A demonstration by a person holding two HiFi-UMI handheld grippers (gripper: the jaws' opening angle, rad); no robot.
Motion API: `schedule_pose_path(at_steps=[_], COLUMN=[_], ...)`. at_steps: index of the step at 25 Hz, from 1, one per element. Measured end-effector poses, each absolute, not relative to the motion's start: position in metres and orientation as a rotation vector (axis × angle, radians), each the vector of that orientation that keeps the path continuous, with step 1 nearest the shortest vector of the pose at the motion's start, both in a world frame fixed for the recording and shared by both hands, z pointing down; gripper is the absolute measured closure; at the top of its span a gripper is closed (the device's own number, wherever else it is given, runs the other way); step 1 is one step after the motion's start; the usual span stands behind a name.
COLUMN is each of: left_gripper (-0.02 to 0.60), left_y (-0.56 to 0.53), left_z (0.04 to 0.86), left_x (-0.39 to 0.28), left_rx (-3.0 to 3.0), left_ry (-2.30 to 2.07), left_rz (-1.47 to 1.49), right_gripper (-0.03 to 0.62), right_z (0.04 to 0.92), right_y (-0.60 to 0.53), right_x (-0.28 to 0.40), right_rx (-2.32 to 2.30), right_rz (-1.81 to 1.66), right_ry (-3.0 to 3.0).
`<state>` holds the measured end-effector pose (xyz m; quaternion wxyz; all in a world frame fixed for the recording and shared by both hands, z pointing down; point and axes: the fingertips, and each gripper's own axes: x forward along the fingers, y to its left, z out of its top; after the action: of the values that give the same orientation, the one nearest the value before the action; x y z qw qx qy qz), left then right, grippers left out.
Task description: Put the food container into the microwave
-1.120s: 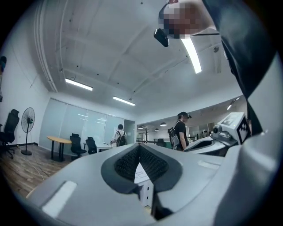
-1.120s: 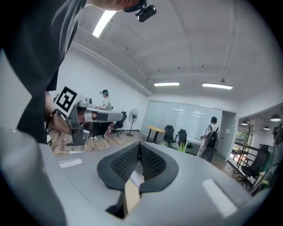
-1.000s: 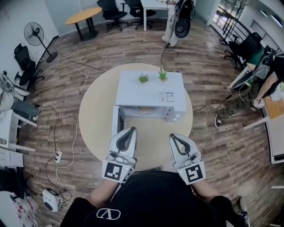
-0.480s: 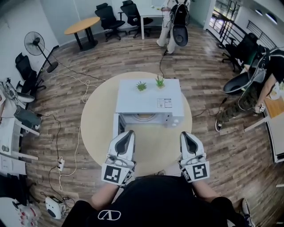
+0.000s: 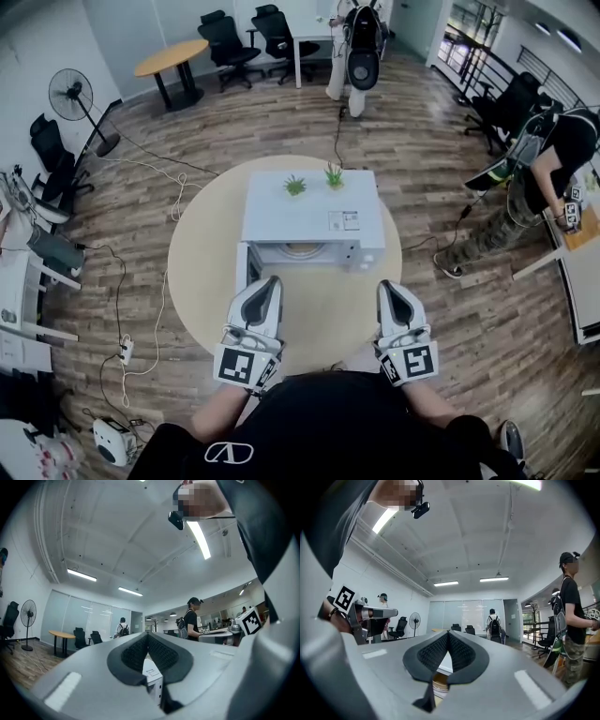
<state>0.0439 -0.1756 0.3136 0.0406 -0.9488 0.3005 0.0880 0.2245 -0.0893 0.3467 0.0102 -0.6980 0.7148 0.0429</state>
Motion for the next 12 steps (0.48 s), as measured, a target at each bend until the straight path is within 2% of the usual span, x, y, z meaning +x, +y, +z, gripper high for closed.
schedule_pose_path(at_steps=[12], left_gripper=[0.581], left_y=[-0.1771], left_z=[0.3177], left_x=[0.0455], left_rx=[-2.911], left_ry=[0.93], left_rz=[0.265], right_gripper=[0.586], right_z=[0.3492], right_y=[-0.0945], right_x=[0.2232], right_rx=[-2.18], right_rz=[0.141], right_ry=[2.247])
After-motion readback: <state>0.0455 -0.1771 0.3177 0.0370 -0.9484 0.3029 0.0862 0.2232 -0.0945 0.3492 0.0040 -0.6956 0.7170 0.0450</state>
